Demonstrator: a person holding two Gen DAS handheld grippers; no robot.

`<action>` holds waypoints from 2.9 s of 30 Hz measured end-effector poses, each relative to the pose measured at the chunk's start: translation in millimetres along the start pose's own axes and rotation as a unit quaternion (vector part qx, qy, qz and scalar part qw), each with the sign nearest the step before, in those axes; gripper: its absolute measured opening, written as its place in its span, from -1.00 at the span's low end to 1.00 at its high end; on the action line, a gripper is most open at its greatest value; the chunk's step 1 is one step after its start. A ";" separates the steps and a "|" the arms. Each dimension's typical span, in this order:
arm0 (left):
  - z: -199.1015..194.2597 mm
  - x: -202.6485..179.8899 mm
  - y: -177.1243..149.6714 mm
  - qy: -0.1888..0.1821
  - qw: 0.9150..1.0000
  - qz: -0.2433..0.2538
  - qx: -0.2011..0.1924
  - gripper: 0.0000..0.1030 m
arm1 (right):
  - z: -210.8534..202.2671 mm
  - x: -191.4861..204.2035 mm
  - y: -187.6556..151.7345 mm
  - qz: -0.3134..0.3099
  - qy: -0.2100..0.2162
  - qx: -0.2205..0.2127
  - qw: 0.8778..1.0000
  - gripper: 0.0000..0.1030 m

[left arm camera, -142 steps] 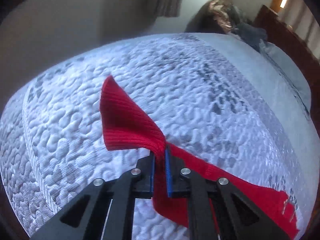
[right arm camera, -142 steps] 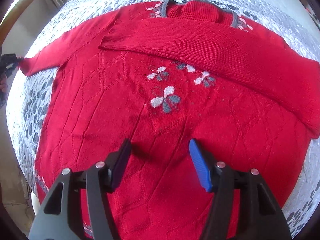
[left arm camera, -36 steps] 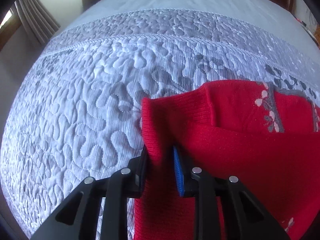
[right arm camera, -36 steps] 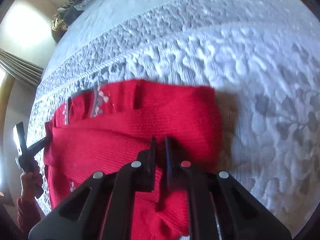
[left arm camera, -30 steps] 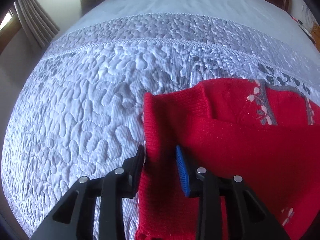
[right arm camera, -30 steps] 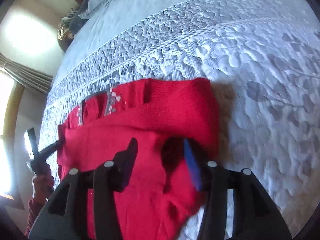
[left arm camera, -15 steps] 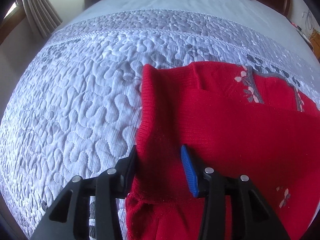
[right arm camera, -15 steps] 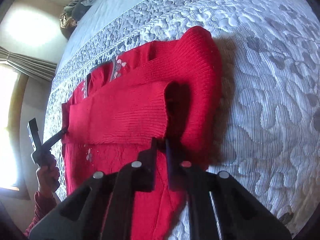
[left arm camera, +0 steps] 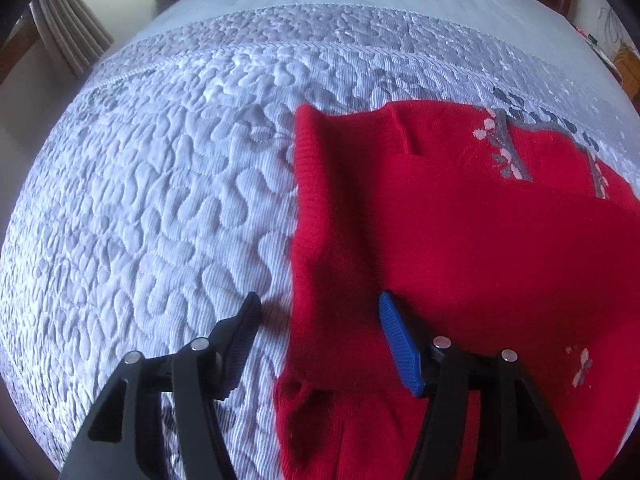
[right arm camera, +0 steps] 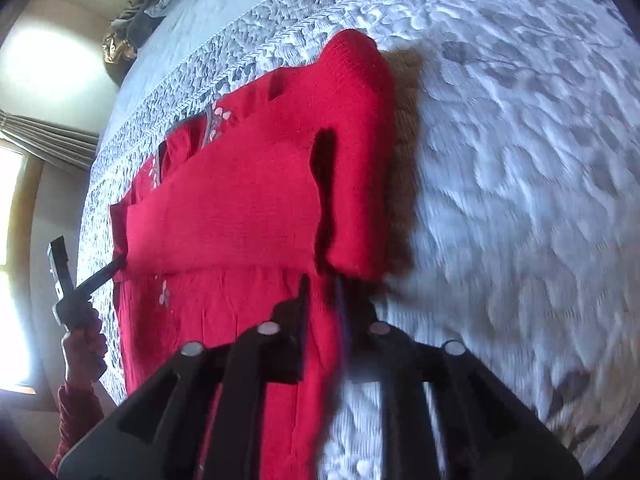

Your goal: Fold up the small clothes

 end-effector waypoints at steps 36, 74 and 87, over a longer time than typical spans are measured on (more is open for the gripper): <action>-100.4 54.8 -302.7 -0.180 0.980 -0.022 0.079 -0.86 | -37.6 52.5 -300.4 -0.050 0.088 0.051 0.994 -0.85; -117.0 76.4 -314.6 -0.259 0.961 -0.051 0.084 -0.84 | -49.8 39.0 -308.9 -0.049 0.136 0.066 0.987 -0.85; -115.3 53.6 -192.8 -0.255 0.965 -0.053 0.043 -0.84 | -65.3 50.2 -185.9 -0.041 0.129 0.030 0.990 -0.85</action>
Point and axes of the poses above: each gripper's, at about its wrist camera, not at the fingertips, and z roughly the way its jaws point, x to its left, y to its top, the point moved 3 cm from there along z, roughly the way its jaws point, and after that the axes turned 4 degrees about x, right-handed, at the moved point
